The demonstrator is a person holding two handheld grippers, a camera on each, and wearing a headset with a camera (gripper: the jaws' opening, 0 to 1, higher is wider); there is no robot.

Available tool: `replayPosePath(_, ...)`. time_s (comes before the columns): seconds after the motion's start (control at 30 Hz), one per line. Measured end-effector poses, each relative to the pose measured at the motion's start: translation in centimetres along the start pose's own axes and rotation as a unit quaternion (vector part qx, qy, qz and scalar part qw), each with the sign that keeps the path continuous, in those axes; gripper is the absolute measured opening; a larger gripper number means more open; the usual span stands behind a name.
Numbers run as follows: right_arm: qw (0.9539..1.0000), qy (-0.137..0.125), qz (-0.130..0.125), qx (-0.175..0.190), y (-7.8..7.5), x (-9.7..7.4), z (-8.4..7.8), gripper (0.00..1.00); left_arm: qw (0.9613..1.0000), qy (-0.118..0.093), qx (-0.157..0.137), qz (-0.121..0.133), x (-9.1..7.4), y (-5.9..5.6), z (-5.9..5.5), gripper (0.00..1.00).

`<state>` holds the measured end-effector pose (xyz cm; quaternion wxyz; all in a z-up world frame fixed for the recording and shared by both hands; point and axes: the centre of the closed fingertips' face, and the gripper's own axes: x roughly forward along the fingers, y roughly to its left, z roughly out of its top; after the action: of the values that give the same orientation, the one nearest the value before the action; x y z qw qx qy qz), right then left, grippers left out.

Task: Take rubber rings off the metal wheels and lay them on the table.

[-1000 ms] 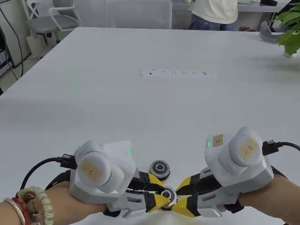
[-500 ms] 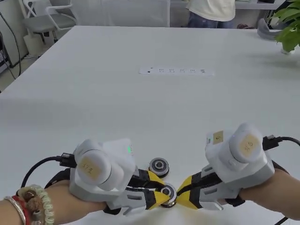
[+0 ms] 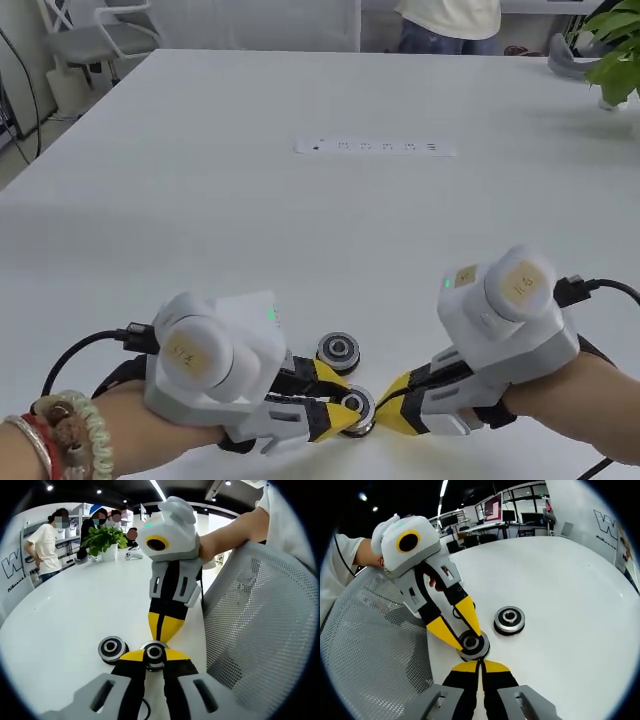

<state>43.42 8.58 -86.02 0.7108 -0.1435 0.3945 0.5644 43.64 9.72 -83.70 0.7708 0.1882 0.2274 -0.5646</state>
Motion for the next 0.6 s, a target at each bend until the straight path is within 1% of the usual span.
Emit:
replayPosePath(0.13, 0.9999, -0.002, 0.002, 0.010, 0.07, -0.05, -0.02, 0.00, 1.0000, 0.000, 0.003, -0.001, 0.00, -0.01, 0.01, 0.07)
replayPosePath(0.23, 0.9995, -0.009, 0.007, 0.030, 0.00, -0.24, 0.04, 0.00, 1.0000, -0.001, 0.004, -0.001, 0.00, 0.00, 0.00, 0.07)
replayPosePath(0.33, 0.9984, -0.016, 0.012, 0.054, -0.03, -0.36, 0.03, 0.00, 1.0000, -0.001, 0.004, -0.002, -0.01, -0.01, -0.01, 0.07)
replayPosePath(0.5, 0.9960, -0.020, 0.016, 0.085, 0.03, -0.47, 0.02, 0.00, 1.0000, -0.001, 0.004, -0.002, -0.03, -0.04, -0.02, 0.07)
replayPosePath(0.6, 0.9947, -0.022, 0.019, 0.099, 0.02, -0.56, 0.03, 0.00, 1.0000, -0.001, 0.004, -0.002, -0.04, -0.07, -0.02, 0.07)
